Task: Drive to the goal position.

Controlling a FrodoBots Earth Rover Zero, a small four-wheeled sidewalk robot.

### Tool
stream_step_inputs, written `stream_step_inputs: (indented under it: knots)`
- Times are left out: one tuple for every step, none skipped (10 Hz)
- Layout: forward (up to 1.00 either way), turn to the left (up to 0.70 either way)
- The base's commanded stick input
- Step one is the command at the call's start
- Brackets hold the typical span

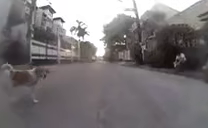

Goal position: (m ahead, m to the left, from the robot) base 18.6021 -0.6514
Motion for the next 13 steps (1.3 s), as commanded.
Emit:
stream_step_inputs:
  knots:
    - [1.0, -0.05]
    - [1.0, -0.39]
    - [1.0, -0.39]
    - [1.0, -0.37]
    - [1.0, 0.0]
    - [1.0, 0.01]
    - [1.0, 0.01]
    - [1.0, 0.01]
    - [1.0, 0.01]
    - [1.0, 0.01]
    - [1.0, 0.01]
    - [1.0, 0.01]
    - [1.0, 0.01]
